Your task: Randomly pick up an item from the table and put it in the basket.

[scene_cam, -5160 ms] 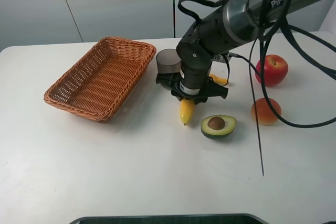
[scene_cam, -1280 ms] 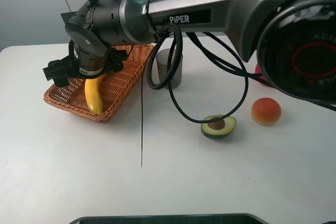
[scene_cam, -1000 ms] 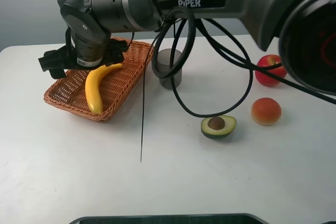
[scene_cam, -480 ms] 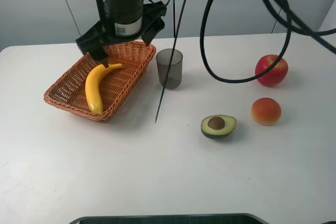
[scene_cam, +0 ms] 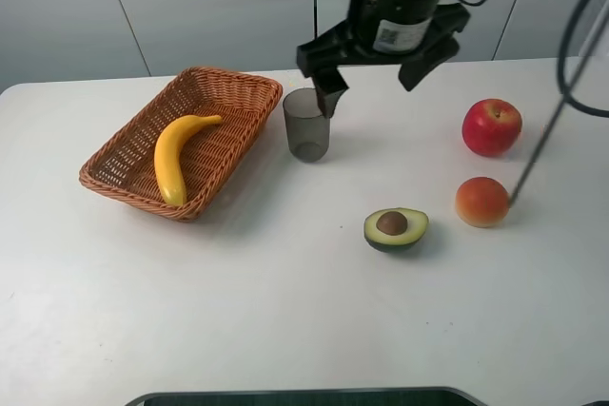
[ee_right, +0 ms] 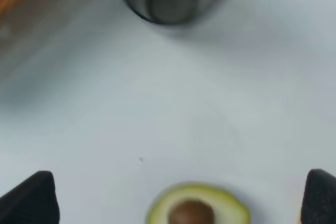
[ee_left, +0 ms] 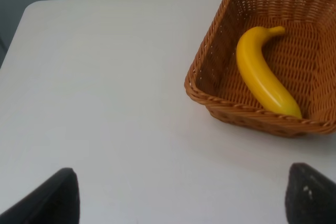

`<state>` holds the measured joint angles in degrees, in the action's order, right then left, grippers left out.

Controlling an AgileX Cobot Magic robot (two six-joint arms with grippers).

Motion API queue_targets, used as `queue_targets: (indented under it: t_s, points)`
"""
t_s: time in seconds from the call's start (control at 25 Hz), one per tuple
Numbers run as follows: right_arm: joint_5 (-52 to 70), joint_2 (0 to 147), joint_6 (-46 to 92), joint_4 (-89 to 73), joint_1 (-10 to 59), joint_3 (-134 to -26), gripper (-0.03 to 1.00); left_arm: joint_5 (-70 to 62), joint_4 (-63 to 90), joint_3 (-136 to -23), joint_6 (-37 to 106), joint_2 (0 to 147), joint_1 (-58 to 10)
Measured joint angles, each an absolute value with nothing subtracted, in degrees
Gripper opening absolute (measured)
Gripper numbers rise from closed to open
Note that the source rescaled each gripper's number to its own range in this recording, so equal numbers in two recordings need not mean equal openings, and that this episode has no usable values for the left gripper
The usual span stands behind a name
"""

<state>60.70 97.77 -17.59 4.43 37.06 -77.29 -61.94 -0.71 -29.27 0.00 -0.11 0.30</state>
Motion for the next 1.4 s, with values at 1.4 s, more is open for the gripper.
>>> queue_targets:
  t_s: [1.4]
  points:
    - [60.25,23.44,-9.47,3.41,15.29,-34.84,1.0,-61.94,-0.71,-29.27,0.0,-0.11,0.3]
